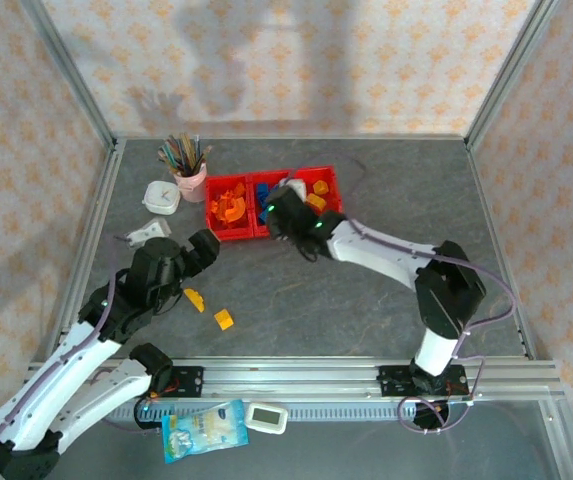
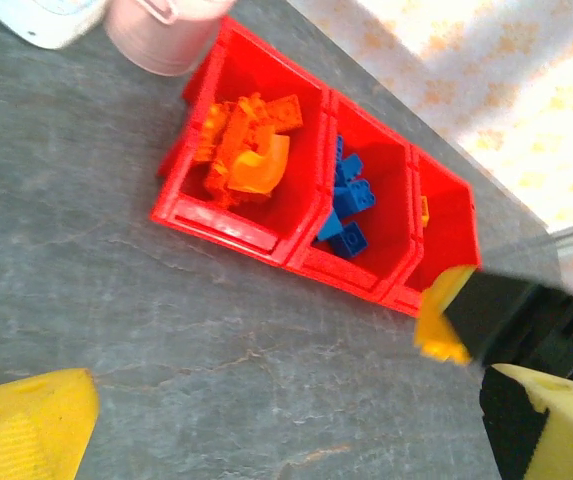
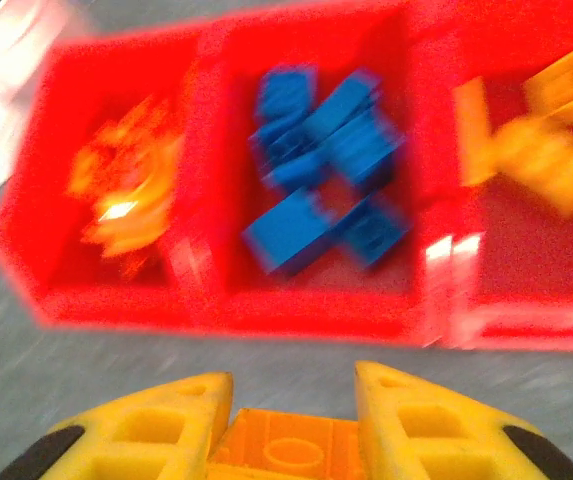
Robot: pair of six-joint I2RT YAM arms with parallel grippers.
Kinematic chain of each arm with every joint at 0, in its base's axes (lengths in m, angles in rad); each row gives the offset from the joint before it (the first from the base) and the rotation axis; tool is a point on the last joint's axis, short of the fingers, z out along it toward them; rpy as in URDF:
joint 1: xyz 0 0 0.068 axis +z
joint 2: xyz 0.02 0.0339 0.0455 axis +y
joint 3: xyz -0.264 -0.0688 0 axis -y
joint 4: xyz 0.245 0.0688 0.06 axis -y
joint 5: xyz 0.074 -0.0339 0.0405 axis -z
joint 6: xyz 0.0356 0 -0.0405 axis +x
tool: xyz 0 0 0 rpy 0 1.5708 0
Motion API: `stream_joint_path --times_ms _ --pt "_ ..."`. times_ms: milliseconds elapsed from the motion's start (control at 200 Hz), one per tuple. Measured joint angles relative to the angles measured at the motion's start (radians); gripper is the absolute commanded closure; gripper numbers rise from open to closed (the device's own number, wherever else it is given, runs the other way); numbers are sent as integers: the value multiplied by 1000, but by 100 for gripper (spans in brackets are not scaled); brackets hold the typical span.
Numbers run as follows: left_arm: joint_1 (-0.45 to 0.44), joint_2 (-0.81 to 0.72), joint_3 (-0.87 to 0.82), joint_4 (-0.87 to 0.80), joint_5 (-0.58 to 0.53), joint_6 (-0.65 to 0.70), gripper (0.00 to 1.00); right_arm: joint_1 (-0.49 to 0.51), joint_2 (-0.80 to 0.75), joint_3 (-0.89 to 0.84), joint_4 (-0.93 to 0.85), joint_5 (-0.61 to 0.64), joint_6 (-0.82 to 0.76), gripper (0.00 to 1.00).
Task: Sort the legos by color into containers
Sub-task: Place the lego in the container, then pick up the lego from the bottom-center of the table.
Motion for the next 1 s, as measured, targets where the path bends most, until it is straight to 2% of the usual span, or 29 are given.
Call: stream_joint_path --times_ms 140,320,370,430,500,666,796,896,1001 --pt "0 80 -2 97 48 23 1 -156 20 13 13 10 -43 69" --pt "0 158 -4 183 85 41 1 -256 174 135 34 6 -86 65" --pt "0 172 -4 193 91 42 1 -276 220 165 38 -3 -94 62" --pt "0 181 -4 200 95 42 1 -294 271 207 32 -9 -106 53" --pt "0 180 -4 203 94 42 1 -306 325 262 24 -14 -118 50" --pt "4 171 -5 206 93 42 1 -301 326 273 34 -53 -134 39" --pt "6 135 -6 190 79 41 1 -268 241 183 50 -74 -142 33" --pt "6 88 -6 154 56 40 1 -203 130 67 63 -84 -149 30" --pt "6 26 -6 88 20 37 1 -93 25 -32 81 -103 -152 29"
